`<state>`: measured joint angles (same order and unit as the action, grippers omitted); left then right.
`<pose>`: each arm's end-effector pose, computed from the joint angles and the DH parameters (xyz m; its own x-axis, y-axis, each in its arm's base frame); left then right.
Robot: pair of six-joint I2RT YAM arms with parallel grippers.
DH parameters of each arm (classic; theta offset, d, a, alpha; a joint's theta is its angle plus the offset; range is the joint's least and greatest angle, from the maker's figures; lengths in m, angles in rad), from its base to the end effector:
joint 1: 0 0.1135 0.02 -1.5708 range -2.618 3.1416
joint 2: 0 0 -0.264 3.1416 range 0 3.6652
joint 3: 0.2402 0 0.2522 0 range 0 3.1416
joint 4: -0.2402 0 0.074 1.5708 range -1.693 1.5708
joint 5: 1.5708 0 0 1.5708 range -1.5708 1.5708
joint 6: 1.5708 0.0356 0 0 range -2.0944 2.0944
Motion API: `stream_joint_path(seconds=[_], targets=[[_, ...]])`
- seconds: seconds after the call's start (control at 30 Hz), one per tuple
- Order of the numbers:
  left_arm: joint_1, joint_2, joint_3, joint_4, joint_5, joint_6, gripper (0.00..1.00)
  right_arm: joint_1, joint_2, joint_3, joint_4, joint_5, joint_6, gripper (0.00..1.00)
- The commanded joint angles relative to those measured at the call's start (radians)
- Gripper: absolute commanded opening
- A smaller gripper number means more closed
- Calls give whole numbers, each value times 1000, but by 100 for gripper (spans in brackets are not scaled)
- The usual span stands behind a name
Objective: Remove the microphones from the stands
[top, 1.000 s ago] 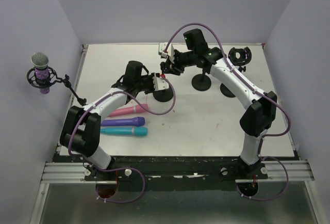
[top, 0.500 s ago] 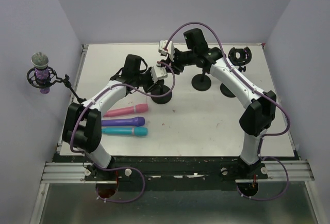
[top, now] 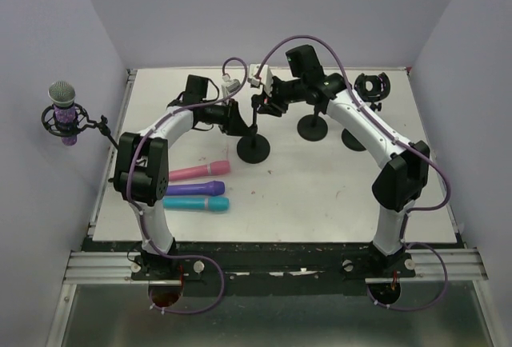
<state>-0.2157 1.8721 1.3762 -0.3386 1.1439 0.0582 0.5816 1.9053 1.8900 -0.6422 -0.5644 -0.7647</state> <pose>0.3857 -0.1177 0.2361 -0.6827 0.1742 -0.7096 0.7267 0.2639 -0.6343 0.3529 0.2548 0.3555 0.1978 -0.5700 -0.7975 -0.9438 0.1092 -0.3121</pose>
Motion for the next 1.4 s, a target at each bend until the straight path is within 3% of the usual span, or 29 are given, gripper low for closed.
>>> stream_joint_path(seconds=[0.0,0.07,0.17,0.2,0.23,0.3,0.33,0.37,0.47,0.6,0.67,0.77,0.83,0.93,1.07,1.2,1.37], targets=[[-1,85,23,197,338,-487,15,20,-14,-40,-17,1,-41,28],[15,117,-41,492,361,-764,16,20,-23,-48,-14,3,-42,28],[38,226,-132,1328,364,-1568,19,20,-32,-58,-16,6,-47,28],[42,252,-132,1448,352,-1704,22,20,-37,-60,-16,6,-45,28],[42,240,-129,1344,356,-1639,25,18,-38,-63,-17,6,-45,28],[42,216,-83,892,369,-1386,29,20,-45,-68,-17,6,-47,28],[41,220,-50,699,376,-1330,34,21,-48,-71,-17,6,-47,28],[38,234,-48,673,390,-1350,36,20,-51,-72,-16,8,-48,28],[38,222,-120,896,390,-1541,50,20,-54,-75,-16,3,-45,28],[42,170,-94,660,360,-1344,65,20,-58,-71,-20,3,-41,28],[53,145,-63,472,341,-1186,71,20,-60,-69,-22,4,-42,28],[79,134,12,88,285,-836,74,18,-64,-69,-22,1,-42,27],[96,127,82,-159,173,-589,76,20,-69,-69,-13,3,-32,27],[99,98,179,-388,-7,-292,78,21,-74,-71,2,14,-15,27],[111,4,190,-462,-159,-39,79,18,-75,-71,7,17,-4,26],[116,-199,49,-348,-212,191,94,20,-77,-69,24,-3,10,25],[41,-326,-48,-246,-318,344,95,20,-68,-51,29,-3,45,26]])
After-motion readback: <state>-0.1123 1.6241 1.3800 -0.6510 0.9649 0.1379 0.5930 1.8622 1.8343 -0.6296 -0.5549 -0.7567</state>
